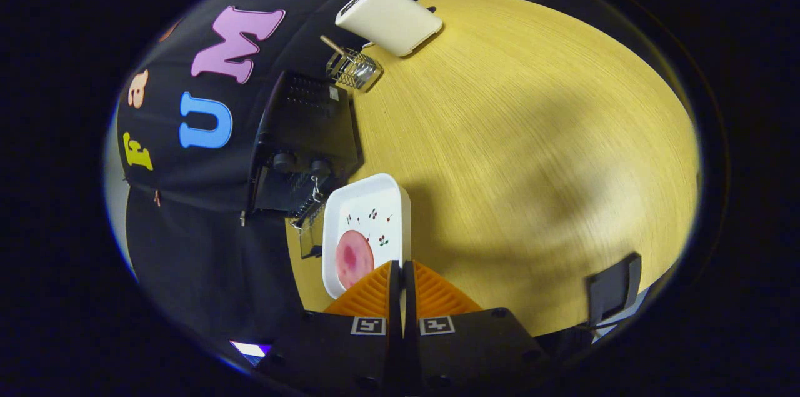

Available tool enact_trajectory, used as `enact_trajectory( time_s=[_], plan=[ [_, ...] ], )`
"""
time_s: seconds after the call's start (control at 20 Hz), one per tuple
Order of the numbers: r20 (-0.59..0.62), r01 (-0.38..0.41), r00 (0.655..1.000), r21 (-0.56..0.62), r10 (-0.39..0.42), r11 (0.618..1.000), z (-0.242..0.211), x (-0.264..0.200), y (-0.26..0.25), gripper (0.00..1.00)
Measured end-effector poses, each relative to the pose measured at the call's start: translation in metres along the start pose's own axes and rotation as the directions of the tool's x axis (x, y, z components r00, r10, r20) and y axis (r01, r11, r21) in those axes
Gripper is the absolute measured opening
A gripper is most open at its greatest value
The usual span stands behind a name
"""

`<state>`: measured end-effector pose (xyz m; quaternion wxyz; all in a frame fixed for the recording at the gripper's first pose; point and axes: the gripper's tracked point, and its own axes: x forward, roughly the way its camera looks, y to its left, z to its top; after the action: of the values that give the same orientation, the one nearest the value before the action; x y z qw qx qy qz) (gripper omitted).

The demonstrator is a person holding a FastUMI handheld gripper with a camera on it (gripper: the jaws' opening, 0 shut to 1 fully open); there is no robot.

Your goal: Open the toaster oven, put the food inside, and close the toaster oven door.

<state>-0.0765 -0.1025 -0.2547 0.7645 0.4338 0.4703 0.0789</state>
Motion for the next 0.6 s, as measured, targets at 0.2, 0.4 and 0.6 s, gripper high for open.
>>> enact_trajectory(
  time_s=[0.2, 0.4, 0.6],
  plan=[
    [0.080, -0.027, 0.997, 0.085, 0.020, 0.996, -0.022, -0.022, 0.020, 0.05],
    [0.118, -0.059, 0.992, 0.147, 0.042, 0.987, -0.058, -0.022, 0.044, 0.05],
    [0.103, -0.081, 0.993, 0.154, 0.066, 0.985, -0.082, -0.001, 0.079, 0.05]
  ],
)
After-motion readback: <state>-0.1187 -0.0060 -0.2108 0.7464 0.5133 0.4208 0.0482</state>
